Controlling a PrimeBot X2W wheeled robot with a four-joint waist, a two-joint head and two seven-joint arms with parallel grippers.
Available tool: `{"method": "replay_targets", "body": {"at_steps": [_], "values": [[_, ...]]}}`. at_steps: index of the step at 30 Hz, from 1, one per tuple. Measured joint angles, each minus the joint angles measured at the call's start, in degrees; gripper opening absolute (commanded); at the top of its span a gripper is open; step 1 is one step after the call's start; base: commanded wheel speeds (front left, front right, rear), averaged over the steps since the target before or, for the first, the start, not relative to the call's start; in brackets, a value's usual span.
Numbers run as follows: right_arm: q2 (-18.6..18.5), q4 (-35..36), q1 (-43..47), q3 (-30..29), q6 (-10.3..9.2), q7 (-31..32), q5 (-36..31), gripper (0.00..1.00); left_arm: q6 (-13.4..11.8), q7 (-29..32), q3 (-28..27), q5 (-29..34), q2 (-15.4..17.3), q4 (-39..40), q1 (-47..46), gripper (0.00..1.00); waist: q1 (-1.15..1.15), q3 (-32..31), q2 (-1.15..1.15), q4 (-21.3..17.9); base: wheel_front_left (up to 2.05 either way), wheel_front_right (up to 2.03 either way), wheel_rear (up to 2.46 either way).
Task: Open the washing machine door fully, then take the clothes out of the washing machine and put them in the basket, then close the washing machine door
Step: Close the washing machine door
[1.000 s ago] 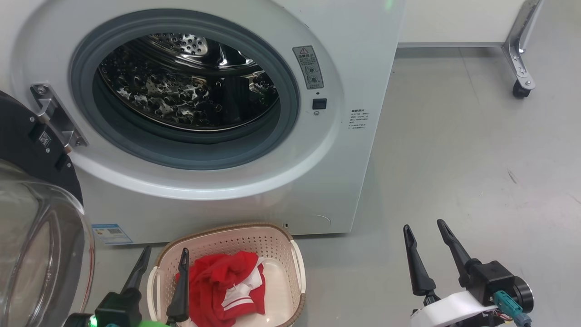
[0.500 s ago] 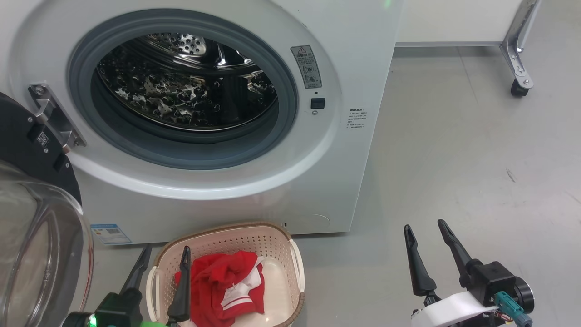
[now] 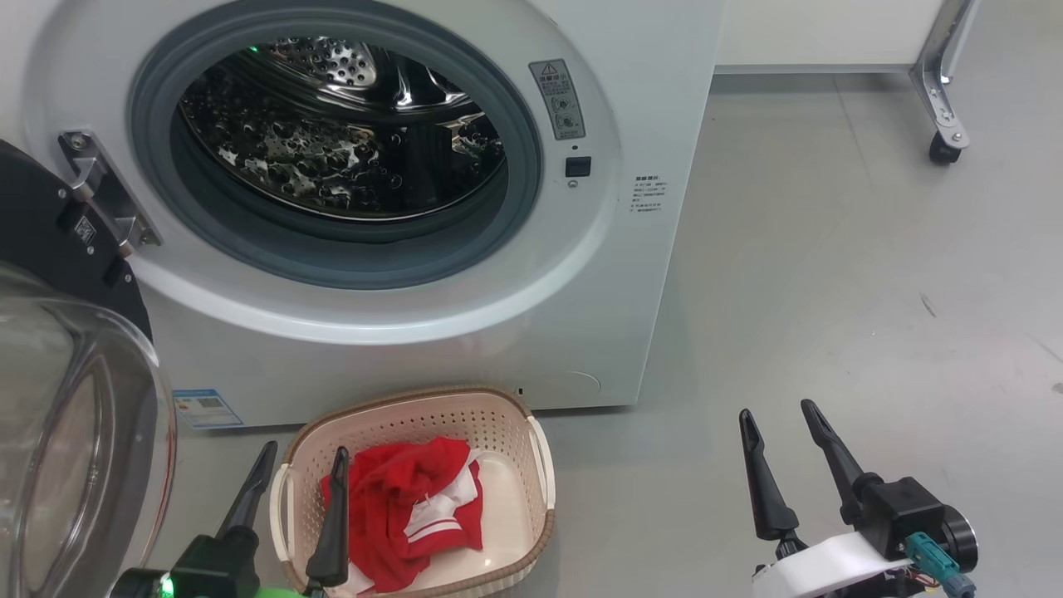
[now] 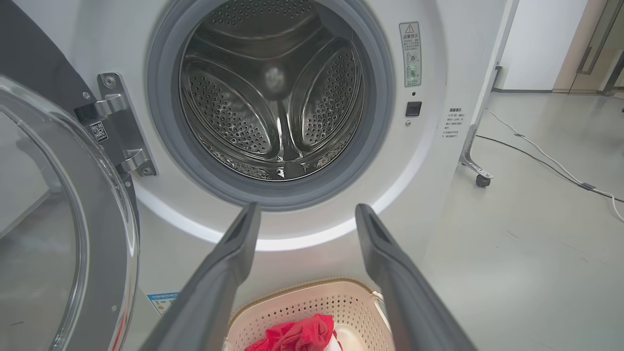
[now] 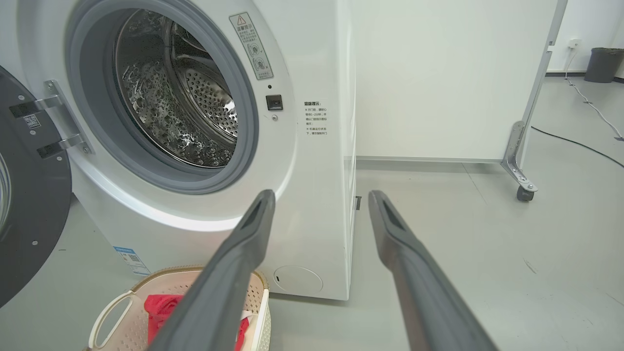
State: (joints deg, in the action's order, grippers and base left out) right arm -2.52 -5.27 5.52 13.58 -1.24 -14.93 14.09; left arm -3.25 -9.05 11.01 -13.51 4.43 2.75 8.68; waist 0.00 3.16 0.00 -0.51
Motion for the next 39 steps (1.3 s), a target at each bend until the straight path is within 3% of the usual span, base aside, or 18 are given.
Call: {"method": "replay_targets", "body": {"at_steps": [21, 39], "values": [[0.0, 0.4, 0.0, 0.1, -0.46, 0.0, 0.4, 1.0, -0.1, 1.0, 0.3, 0.5, 0.5, 3.1, 0.7, 1.0, 0.0, 0.7, 0.0, -0.1, -1.13, 1.13, 0.0], [0.0, 0.3, 0.0, -0.2, -0.71, 0.0, 0.5, 1.0, -0.5, 1.5, 0.3, 0.5, 0.5, 3.5, 0.8, 1.0, 0.0, 0.7, 0.0, 0.0, -0.48, 0.48, 0.0]]}}
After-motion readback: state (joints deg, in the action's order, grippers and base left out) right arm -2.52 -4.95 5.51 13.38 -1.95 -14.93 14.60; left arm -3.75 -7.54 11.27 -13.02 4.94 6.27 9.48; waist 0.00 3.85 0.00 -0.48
